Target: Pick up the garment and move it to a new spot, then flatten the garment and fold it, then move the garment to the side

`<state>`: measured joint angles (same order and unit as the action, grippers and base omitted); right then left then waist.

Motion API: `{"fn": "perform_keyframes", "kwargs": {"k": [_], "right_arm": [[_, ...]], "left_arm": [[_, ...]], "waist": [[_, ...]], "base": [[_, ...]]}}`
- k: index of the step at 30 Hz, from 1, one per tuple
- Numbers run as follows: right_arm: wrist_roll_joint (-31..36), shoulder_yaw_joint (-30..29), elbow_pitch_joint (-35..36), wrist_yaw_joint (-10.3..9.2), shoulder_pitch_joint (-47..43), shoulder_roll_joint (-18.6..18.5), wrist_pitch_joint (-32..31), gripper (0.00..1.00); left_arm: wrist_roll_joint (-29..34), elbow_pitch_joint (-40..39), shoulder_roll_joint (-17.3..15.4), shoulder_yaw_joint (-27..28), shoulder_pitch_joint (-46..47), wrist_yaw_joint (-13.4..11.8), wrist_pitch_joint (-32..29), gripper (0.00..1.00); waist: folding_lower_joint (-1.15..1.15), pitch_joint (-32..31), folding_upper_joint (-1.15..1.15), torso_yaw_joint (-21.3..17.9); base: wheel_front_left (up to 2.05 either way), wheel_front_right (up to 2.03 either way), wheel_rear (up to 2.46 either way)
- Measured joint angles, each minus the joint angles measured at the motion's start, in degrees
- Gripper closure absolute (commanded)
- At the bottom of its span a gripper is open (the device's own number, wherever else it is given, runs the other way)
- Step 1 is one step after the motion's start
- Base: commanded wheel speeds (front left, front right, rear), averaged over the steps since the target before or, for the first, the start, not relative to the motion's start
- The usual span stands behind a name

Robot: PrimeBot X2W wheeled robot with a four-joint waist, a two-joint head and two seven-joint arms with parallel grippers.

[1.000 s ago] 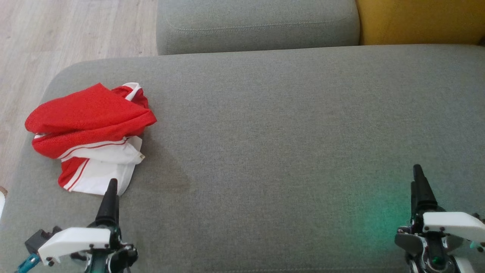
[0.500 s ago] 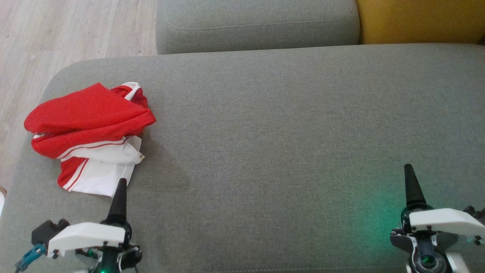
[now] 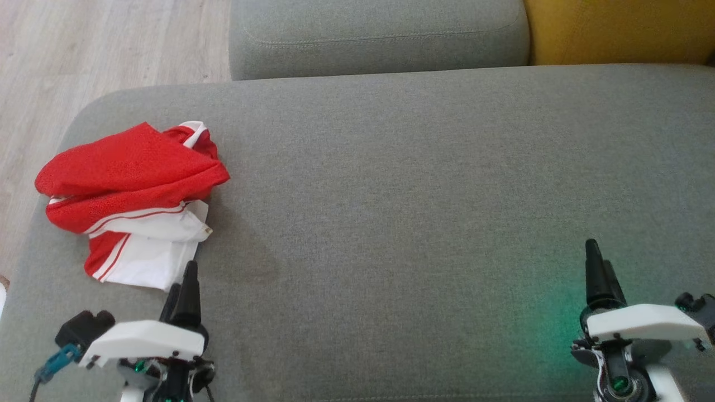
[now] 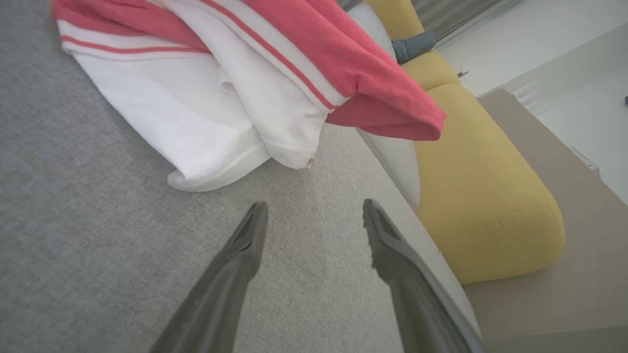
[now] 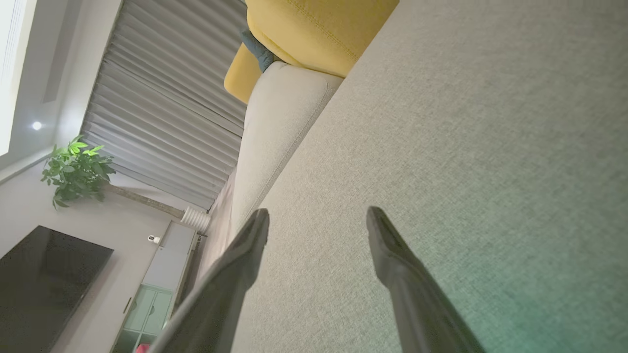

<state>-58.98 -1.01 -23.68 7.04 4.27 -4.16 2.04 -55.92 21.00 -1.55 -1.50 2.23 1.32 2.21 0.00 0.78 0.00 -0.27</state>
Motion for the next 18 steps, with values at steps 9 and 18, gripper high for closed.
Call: {"fn": "perform_keyframes", "kwargs": {"k": [9, 18], "right_arm": [[7.09, 0.53, 0.86, 0.00, 0.87, 0.00, 1.49, 0.00], [14.08, 0.54, 1.79, 0.00, 1.29, 0.01, 3.03, 0.00]], "left_arm": [[6.61, -0.76, -0.02, -1.21, 0.49, -1.85, 1.49, 0.00], [14.21, -1.74, -0.14, -1.59, 0.50, -4.31, 2.94, 0.00]], "waist": [[0.00, 0.18, 0.00, 0.26], [0.00, 0.39, 0.00, 0.47]], "base": [[0.00, 0.00, 0.00], [0.00, 0.00, 0.00]]}}
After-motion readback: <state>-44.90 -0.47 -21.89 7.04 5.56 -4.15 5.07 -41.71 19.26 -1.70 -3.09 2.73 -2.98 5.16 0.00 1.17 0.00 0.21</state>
